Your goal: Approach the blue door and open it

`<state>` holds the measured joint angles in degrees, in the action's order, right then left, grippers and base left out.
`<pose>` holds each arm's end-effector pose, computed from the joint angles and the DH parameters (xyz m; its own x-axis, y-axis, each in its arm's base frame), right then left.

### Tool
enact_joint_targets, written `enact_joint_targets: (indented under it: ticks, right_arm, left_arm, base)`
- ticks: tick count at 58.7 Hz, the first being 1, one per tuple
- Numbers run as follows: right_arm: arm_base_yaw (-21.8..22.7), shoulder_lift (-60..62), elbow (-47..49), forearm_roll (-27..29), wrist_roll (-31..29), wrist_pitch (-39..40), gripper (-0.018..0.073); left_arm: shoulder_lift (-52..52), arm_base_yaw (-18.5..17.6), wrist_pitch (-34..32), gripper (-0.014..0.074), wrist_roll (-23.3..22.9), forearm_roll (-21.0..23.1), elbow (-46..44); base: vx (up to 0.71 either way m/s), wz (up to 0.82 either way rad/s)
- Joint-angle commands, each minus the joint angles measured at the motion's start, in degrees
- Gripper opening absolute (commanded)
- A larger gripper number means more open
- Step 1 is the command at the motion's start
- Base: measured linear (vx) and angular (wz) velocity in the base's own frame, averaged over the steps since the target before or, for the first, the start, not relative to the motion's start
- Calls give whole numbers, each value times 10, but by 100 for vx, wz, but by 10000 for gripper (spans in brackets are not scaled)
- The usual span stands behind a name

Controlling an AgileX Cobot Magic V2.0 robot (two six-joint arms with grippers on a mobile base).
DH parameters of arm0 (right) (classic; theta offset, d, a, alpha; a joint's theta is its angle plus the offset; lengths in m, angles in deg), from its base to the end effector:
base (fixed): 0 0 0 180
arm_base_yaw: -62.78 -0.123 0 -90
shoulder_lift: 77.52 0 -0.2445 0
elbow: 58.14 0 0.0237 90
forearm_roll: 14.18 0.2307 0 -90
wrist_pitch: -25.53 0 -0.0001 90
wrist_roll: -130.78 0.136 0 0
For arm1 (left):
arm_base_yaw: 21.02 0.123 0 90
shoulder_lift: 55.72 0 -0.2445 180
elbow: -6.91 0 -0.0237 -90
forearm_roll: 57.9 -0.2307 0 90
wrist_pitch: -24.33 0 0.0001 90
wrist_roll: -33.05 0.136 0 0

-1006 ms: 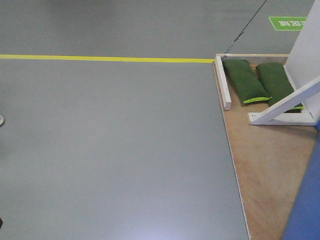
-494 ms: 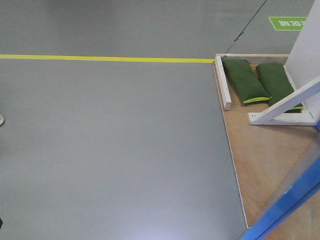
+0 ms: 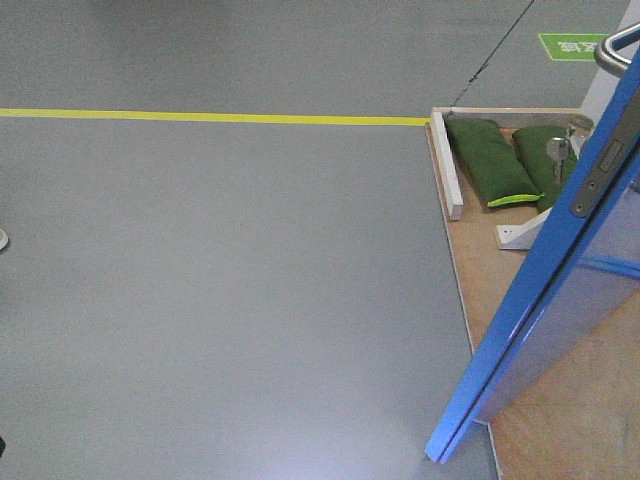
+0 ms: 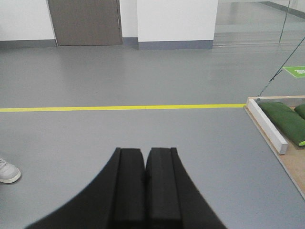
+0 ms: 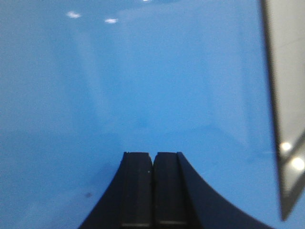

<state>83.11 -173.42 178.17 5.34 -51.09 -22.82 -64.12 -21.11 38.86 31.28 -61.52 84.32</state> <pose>0.2793 -0.0673 0.5676 0.0804 0.1741 -0.9814 0.0887 0.9795 0.1810 0.1202 0.0020 0.1748 -0.1794 0.0305 -0.9833 -0.0086 0.9994 0.0326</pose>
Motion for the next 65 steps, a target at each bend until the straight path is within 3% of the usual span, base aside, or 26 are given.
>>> enact_joint_targets:
  ticks: [1,20,38,65]
  right_arm:
    - [-20,-3,12,8,-6,42,12]
    - [-37,-53,12,22,-6,41,12]
    - [-37,-81,12,117,-6,39,12]
    - [-43,-108,12,154,-6,41,12]
  left_arm:
    - [6,-3,-44,73,-1,3,-15]
    - [6,-3,-44,73,-1,3,-15]
    - [6,-3,-44,73,-1,3,-15]
    - [6,-3,-44,73,-1,3,-15]
  base:
    - [0,0]
    - [0,0]
    - [0,0]
    - [0,0]
